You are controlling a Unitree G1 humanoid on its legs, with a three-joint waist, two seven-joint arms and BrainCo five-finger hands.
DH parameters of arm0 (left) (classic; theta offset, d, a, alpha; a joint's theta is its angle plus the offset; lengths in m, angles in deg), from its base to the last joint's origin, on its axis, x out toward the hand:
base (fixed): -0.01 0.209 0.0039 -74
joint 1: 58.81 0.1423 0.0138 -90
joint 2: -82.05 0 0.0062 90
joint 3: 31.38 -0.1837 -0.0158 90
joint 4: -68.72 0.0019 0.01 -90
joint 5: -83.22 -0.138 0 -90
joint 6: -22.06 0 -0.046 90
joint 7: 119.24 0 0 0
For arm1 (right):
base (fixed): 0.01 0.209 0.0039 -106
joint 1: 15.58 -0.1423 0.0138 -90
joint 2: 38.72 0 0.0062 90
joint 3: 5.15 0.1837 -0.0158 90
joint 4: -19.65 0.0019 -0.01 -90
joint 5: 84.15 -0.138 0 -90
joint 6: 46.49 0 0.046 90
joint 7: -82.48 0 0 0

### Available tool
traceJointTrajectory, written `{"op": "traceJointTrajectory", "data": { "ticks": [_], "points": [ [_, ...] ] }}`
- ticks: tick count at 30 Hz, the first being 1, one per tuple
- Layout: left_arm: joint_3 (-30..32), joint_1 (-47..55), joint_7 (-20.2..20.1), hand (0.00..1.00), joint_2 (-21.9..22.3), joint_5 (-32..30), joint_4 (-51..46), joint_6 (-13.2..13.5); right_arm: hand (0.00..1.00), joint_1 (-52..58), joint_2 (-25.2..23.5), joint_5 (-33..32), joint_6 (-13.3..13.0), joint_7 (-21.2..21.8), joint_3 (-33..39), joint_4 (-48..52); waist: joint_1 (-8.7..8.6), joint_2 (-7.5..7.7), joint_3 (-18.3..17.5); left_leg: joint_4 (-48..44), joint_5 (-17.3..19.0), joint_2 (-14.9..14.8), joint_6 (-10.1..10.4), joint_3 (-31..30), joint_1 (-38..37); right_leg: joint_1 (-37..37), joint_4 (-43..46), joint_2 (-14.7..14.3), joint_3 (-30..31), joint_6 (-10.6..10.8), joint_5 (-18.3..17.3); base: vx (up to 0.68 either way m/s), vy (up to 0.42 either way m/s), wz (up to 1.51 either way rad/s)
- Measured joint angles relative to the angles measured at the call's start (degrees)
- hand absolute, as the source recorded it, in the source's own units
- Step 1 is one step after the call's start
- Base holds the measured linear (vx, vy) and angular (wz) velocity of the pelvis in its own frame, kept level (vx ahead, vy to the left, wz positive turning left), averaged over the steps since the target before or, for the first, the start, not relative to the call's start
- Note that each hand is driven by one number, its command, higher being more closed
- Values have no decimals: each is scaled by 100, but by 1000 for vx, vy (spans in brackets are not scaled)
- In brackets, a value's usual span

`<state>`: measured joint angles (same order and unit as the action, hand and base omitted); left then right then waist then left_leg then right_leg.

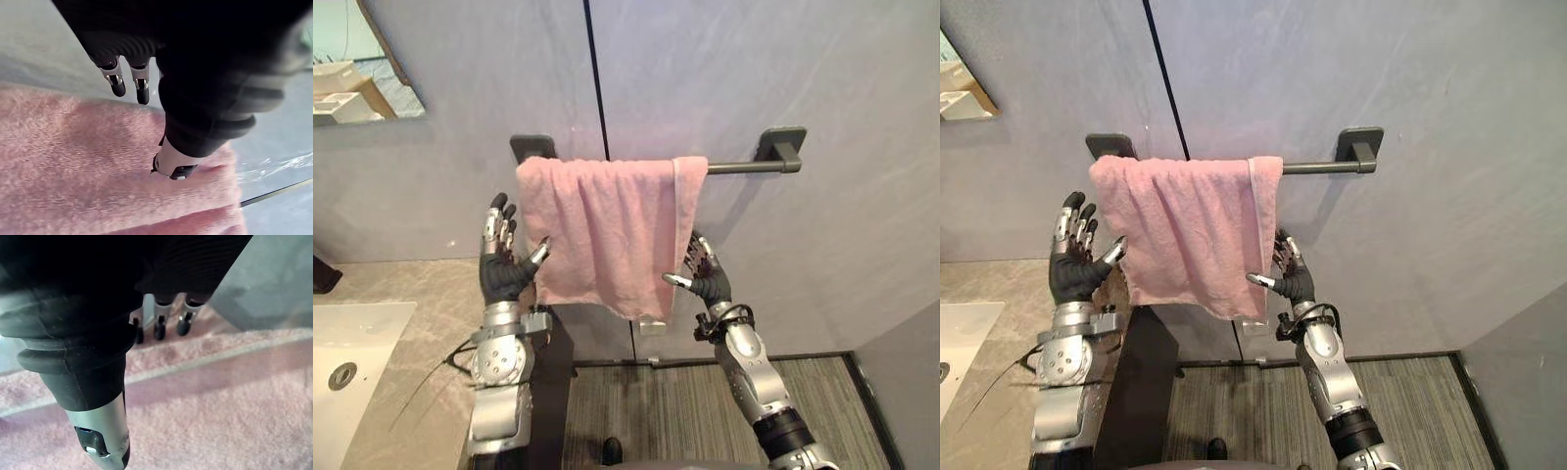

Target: Organize washtable

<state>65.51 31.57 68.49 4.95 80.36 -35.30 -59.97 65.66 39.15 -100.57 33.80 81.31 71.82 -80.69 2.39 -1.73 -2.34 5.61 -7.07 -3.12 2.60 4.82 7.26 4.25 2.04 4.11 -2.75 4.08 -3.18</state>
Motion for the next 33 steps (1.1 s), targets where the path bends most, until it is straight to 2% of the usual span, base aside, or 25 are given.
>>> {"op": "traceJointTrajectory", "data": {
  "ticks": [7, 9, 14, 15, 16, 17, 22, 29, 33],
  "points": [
    [-99, -390, 107, 0, 1, -56, 120, -95, 0, -111, -45, -156, -2, -17, -14, 534, 33, 2, 175, -1, -51, -28, 25, 19, 292, 320, 131, -16, 17, -9, -8, 11, -3, 0],
    [-225, -472, 88, 0, -38, -50, 120, -99, 0, -108, -52, -203, -2, -16, -38, 766, 155, -1, 219, 16, -59, -55, 27, 52, 353, 428, 206, -34, 33, -23, -21, -36, -10, -4],
    [-296, -529, 56, 0, -39, -46, 120, -112, 0, -108, -154, -393, -16, 14, -135, 1132, 187, 7, 225, 29, -59, -65, 28, 105, 422, 535, 278, -41, 53, -30, -26, -6, -1, -2],
    [-296, -529, 56, 0, -39, -47, 120, -117, 100, -108, -180, -452, -22, 25, -165, 1184, 192, 8, 226, 29, -59, -64, 28, 120, 423, 547, 288, -40, 69, -30, -26, 3, 5, -9],
    [-295, -528, 55, 0, -38, -47, 120, -123, 100, -108, -241, -521, -34, 28, -171, 1190, 205, 9, 226, 29, -59, -66, 28, 152, 422, 565, 297, -40, 101, -29, -25, 3, 4, -10],
    [-298, -528, 39, 100, -36, -47, 120, -127, 100, -108, -252, -579, -49, 26, -205, 1190, 225, 9, 226, 29, -59, -67, 28, 169, 422, 575, 300, -40, 116, -28, -24, 3, 1, -9],
    [-415, -528, -32, 100, -36, 5, 228, -150, 100, -109, -272, -601, -65, 26, -218, 1190, 315, 11, 224, 28, -59, -67, 28, 180, 422, 580, 297, -40, 125, -28, -24, 1, -1, -1],
    [-482, -528, -3, 100, 81, 5, 286, -140, 100, -110, -347, -618, -120, 16, -131, 1190, 297, 15, 221, 0, -62, -71, 27, 176, 380, 534, 274, -46, 132, -28, -24, 34, -10, -1],
    [-415, -500, 18, 100, 81, -3, 286, -117, 100, -110, -334, -603, -121, 11, 152, 1177, 247, 17, 219, 28, -69, -76, 30, 147, 312, 467, 270, -54, 135, -31, -22, 0, 0, 0]
  ]
}}
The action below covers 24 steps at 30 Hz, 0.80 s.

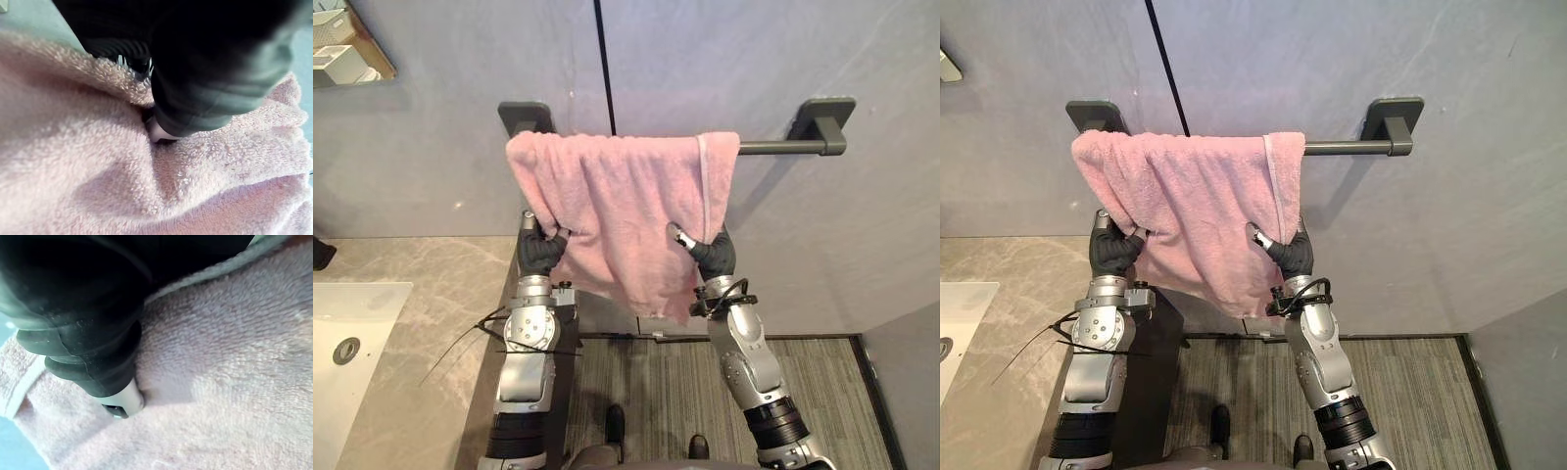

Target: Organize washtable

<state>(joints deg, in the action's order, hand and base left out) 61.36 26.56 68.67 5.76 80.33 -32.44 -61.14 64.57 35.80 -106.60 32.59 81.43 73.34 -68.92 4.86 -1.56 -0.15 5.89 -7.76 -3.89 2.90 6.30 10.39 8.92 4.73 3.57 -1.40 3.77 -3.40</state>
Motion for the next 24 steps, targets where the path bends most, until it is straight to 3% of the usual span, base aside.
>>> {"op": "traceJointTrajectory", "data": {
  "ticks": [24],
  "points": [
    [-125, -172, -154, 100, 143, 5, -46, 128, 100, -483, 86, 282, 3, 121, 868, -474, -397, 34, -16, 0, -46, 0, -2, -40, -137, -184, -216, -68, 23, -12, 155, -2, -1, -1]
  ]
}}
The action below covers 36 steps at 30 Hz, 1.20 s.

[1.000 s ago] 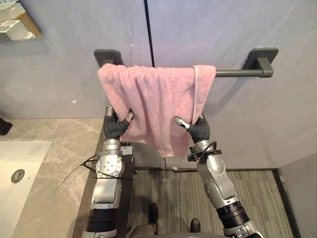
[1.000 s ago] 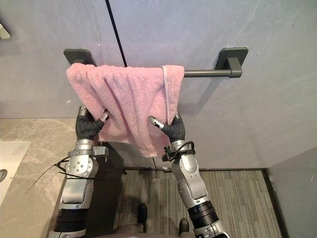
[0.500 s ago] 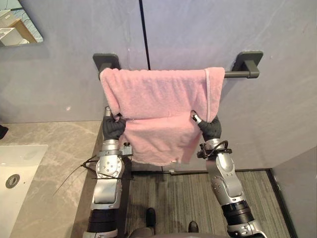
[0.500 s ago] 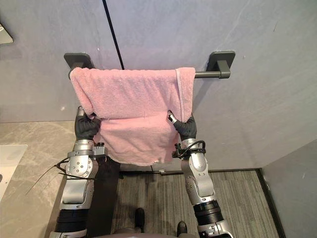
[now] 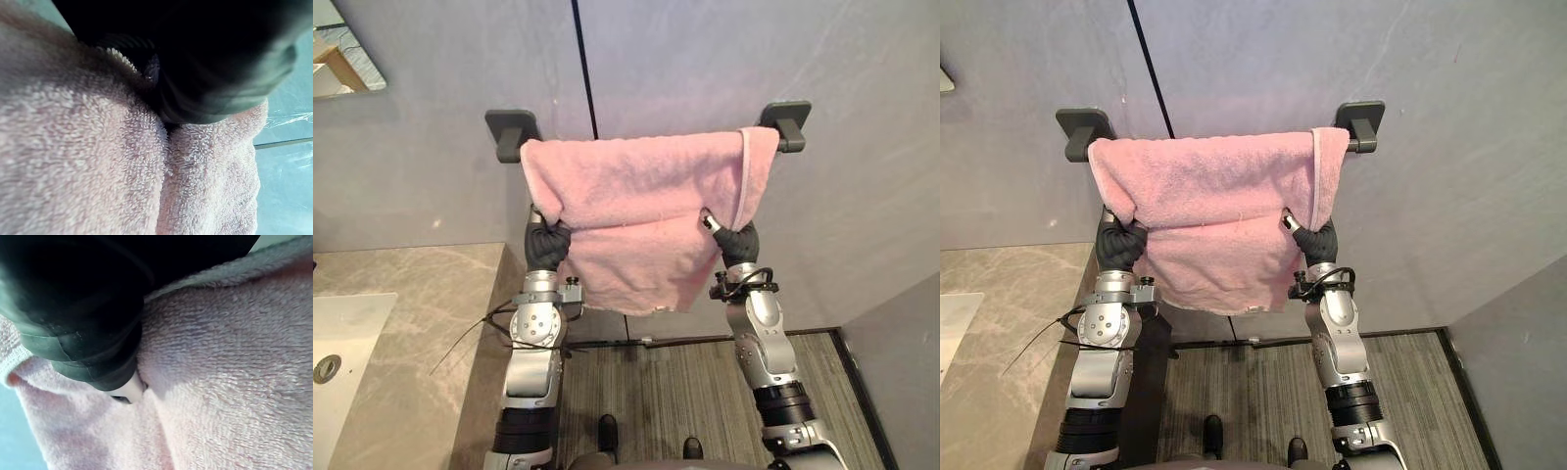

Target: Organize washtable

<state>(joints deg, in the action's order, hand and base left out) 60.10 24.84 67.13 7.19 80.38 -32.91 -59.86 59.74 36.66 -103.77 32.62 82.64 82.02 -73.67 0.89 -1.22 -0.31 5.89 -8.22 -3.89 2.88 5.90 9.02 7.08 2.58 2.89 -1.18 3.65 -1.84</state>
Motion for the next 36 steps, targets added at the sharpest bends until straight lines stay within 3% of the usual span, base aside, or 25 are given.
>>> {"op": "traceJointTrajectory", "data": {
  "ticks": [9, 10, 14, 15, 24, 36],
  "points": [
    [-115, -4, -5, 100, 16, 120, -127, 3, 100, -68, 1, 0, 0, 0, 85, -58, -11, -8, 30, 3, 4, -8, 2, 12, -67, -103, -77, 2, 2, -5, 30, 8, -1, 0],
    [-116, -4, -7, 100, 16, 120, -127, 4, 0, -74, 0, 0, 0, 2, 92, -58, -12, -8, 37, 3, 4, -8, 2, 12, -68, -103, -78, 4, 3, -5, 30, 0, 0, 0],
    [-115, -4, -8, 100, 17, 121, -134, 4, 0, -76, 0, 0, 0, 4, 236, -70, -9, 4, 117, 2, 3, -4, 2, 30, -85, -119, -81, 7, 5, -4, 31, 0, 0, 0],
    [-115, -3, -8, 0, 18, 121, -134, 4, 0, -76, 1, 0, 0, 4, 275, -122, -11, 9, 127, 2, 3, -3, 2, 47, -85, -119, -83, 6, 5, -4, 31, 0, 0, 0],
    [297, 35, 50, 0, 17, 249, -335, 42, 0, -74, 38, -7, -1, -121, 904, -379, -11, 3, 147, 1, 5, -12, 3, 48, -100, -184, -199, 2, 2, -18, 81, 4, -1, 0],
    [313, 317, 100, 0, 17, 332, -362, 133, 0, 441, 134, -7, 16, -30, 873, -473, -11, 3, 146, 2, 6, -13, 4, 51, -150, -261, -276, 6, 16, -11, 127, 0, 0, 0]
  ]
}}
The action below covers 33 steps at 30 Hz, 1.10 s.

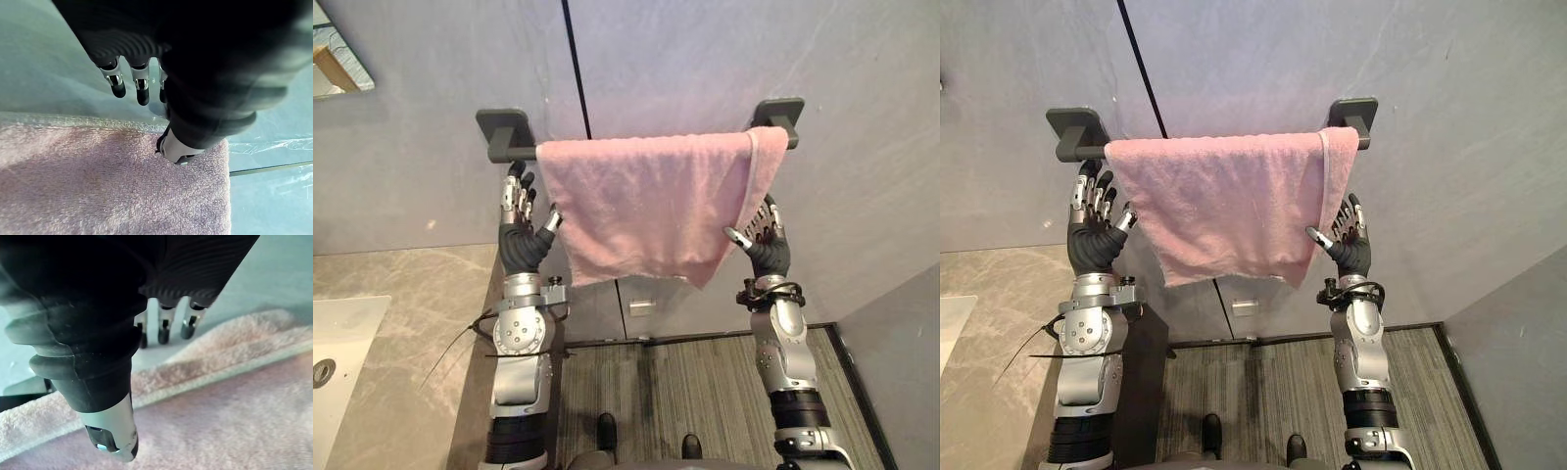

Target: Organize washtable

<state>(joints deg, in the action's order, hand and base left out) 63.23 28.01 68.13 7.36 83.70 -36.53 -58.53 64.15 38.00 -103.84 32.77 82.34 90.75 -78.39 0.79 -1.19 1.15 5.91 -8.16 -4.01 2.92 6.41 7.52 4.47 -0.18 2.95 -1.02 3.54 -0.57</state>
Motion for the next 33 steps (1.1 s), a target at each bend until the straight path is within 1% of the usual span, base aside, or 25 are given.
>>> {"op": "traceJointTrajectory", "data": {
  "ticks": [3, 8, 10, 13, 14, 15, 18, 19, 20, 22, 24, 25, 26, 27, 28, 29, 30, 32, 33],
  "points": [
    [0, 135, -94, 0, -1, 1, 0, 0, 0, 206, 1, 3, 10, 53, -14, -17, 1, 1, -1, 1, 2, -3, 2, -1, -19, -25, -12, -2, -2, 0, 0, 0, 0, 0],
    [3, 290, -131, 0, 0, -2, 1, -1, 0, 397, 1, 4, 52, 171, -20, -39, 3, 4, -3, 1, 2, -1, 1, 1, -20, -26, -16, 1, 1, 1, 1, 0, 0, 0],
    [1, 478, -221, 0, 0, -8, 9, -2, 0, 467, 1, 5, 86, 179, -20, -237, 3, 11, -8, 0, 2, -1, 1, 14, -22, -26, -24, 0, 16, 6, 10, 0, 0, 0],
    [1, 768, -280, 0, 2, -12, 34, -5, 0, 747, -2, 5, 109, 257, -12, -239, 8, 15, -11, 0, 2, -1, 1, 15, -22, -29, -34, 0, 19, 6, 12, 0, 0, 0],
    [3, 991, -407, 0, 3, -43, 176, -18, 0, 978, -5, 4, 128, 292, -12, -247, 9, 19, -19, 0, 2, -2, 1, 15, -21, -32, -40, -1, 19, 6, 13, 0, 0, 0],
    [3, 1191, -510, 0, 9, -131, 331, -56, 0, 1151, -10, 3, 200, 325, -13, -259, 7, 23, -21, 0, 2, -4, 1, 15, -21, -32, -41, -3, 20, 6, 13, 0, 0, 0],
    [-6, 1573, -727, 0, 73, -316, 674, -170, 0, 1519, -35, 3, 252, 422, -18, -507, 9, 56, -75, 1, 3, -7, 1, 18, -22, -33, -56, -3, 27, 6, 13, 0, 0, 0],
    [-24, 1919, -956, 0, 113, -379, 945, -296, 0, 1933, -156, 3, 357, 558, -61, -598, 11, 78, -94, 1, 4, -14, 1, 26, -29, -34, -60, -4, 36, 6, 13, -2, -5, -6],
    [-103, 2234, -1112, 0, 113, -406, 1176, -371, 0, 2289, -171, 5, 471, 663, -262, -651, 12, 88, -102, 2, 7, -36, 2, 63, -51, -39, -58, -1, 73, 12, 17, -1, -4, -12],
    [-306, 2562, -1385, 0, 94, -388, 1514, -460, 0, 2731, -167, 25, 547, 821, -626, -647, 26, 89, -103, 2, 45, -49, 27, 145, -137, -89, -57, 0, 123, 26, 13, -3, 0, -14],
    [-531, 2790, -1665, 0, 29, -332, 1690, -566, 0, 3016, -158, 219, 670, 982, -897, -628, 18, 95, -139, 3, 101, -61, 51, 165, -183, -128, -60, -5, 128, 43, -4, -11, -2, -6],
    [-753, 2922, -1872, 0, -86, -317, 1714, -651, 0, 3153, -127, 300, 737, 1092, -1086, -616, 15, 105, -172, 3, 120, -71, 74, 169, -183, -125, -62, -12, 131, 15, -26, -13, -5, -4],
    [-880, 2971, -1980, 0, -180, -249, 1714, -683, 0, 3216, -102, 372, 760, 1158, -1188, -586, 16, 106, -185, 3, 127, -74, 68, 171, -182, -124, -64, -14, 131, 11, -30, -13, -6, -4],
    [-1197, 3105, -2273, 0, -419, 27, 1708, -743, 0, 3320, -15, 471, 833, 1296, -1391, -439, 16, 101, -211, 3, 141, -75, 60, 171, -181, -119, -66, -14, 129, 10, -32, -15, -4, -9],
    [-1591, 3280, -2656, 0, -848, 388, 1577, -854, 0, 3356, 221, 584, 895, 1460, -1733, -41, -5, 96, -251, 2, 157, -76, 74, 187, -180, -102, -78, -7, 128, 10, -32, -11, -7, -16],
    [-1634, 3635, -3019, 0, -1496, 1290, 934, -938, 0, 3354, 541, 632, 864, 1708, -1930, 713, -2, 112, -279, 0, 158, -87, 74, 208, -104, -21, -94, -5, 110, 9, -31, 11, -7, -14],
    [-1630, 3780, -3095, 0, -1819, 1640, 625, -952, 0, 3347, 698, 627, 828, 1777, -1949, 981, 0, 117, -282, -1, 158, -85, 74, 206, -99, -16, -94, 1, 107, 9, -31, 23, -8, -6],
    [-1629, 3994, -3131, 0, -2327, 2263, 114, -951, 0, 3294, 983, 584, 725, 1798, -2031, 1305, 3, 132, -304, -6, 167, -69, 72, 205, -104, -18, -90, 15, 103, 9, -30, 52, -1, 1],
    [-1631, 4105, -3195, 0, -2612, 2701, -198, -936, 0, 3274, 1132, 455, 659, 1802, -2053, 1539, 1, 138, -308, -30, 174, -62, 74, 208, -107, -18, -90, 20, 104, 9, -30, 81, -1, -4]
  ]
}}
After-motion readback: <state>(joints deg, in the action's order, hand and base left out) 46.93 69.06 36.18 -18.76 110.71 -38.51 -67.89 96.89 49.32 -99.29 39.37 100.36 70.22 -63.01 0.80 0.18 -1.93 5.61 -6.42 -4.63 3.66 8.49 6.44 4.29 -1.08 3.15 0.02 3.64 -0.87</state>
